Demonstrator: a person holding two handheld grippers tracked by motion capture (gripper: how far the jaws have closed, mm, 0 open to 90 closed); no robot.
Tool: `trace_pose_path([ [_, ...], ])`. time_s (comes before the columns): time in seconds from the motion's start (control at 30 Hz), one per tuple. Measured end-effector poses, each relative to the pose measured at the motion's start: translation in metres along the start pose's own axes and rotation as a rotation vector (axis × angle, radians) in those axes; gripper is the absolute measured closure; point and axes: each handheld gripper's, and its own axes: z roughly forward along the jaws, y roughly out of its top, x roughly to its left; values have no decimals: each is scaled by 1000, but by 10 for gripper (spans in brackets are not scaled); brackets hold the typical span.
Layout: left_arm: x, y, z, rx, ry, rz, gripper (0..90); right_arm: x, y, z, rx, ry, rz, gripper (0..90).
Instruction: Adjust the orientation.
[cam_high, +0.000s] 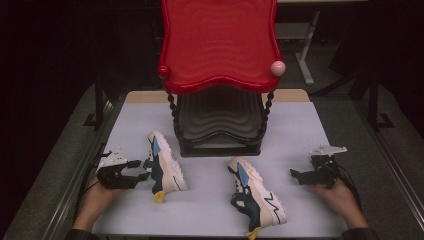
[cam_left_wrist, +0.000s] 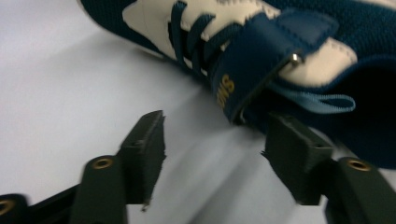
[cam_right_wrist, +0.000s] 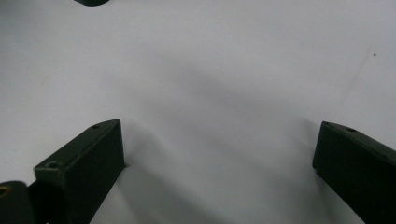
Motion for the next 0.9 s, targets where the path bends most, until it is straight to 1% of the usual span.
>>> trace_pose_path([
  [0.03, 1, 1, 1, -8, -7, 1, 421, 0, 0, 0, 0, 0, 0, 13],
  [0.07, 2, 2, 1, -13, -13, 3, 454, 0, 0, 0, 0, 0, 0, 13],
  [0.1, 3, 5, 2, -32, -30, 4, 500, 0, 0, 0, 0, 0, 0, 13],
  [0.13, 3, 5, 2, -32, -30, 4, 527, 0, 0, 0, 0, 0, 0, 13],
  [0.17, 3, 6, 2, -43, -40, 5, 527, 0, 0, 0, 0, 0, 0, 13],
  [0.2, 4, 8, 3, -40, -47, 17, 580, 0, 0, 0, 0, 0, 0, 13],
  [0.27, 4, 8, 4, -38, -54, 21, 653, 0, 0, 0, 0, 0, -1, 13],
  [0.3, 4, 9, 4, -40, -69, 26, 653, 0, 0, 0, 0, 0, -1, 13],
  [0.33, 3, 10, 4, -38, -70, 36, 725, 0, 0, 0, 0, 0, 0, 13],
  [0.5, 2, 10, 0, -45, -75, 34, 745, 0, 0, 0, 0, 0, 0, 13],
  [0.63, 3, 7, -6, -47, -70, 25, 751, 0, 0, 0, 0, 0, 0, 13],
  [0.67, 5, 4, -11, -47, -63, 14, 753, 0, 0, 0, 0, 0, 0, 13],
  [0.73, 5, 2, -14, -49, -60, 10, 756, 0, 0, 0, 0, 0, 0, 13],
  [0.8, 7, -3, -23, -54, -47, 1, 760, 0, 0, 0, 0, 0, 0, 13],
  [0.83, 7, -3, -23, -54, -47, 1, 760, 0, 0, 0, 0, 0, 0, 13],
  [0.87, 7, -7, -28, -60, -38, -10, 762, 0, 0, 0, 0, 0, 0, 13],
  [0.9, 7, -7, -28, -60, -38, -10, 764, 0, 0, 0, 0, 0, 0, 13],
])
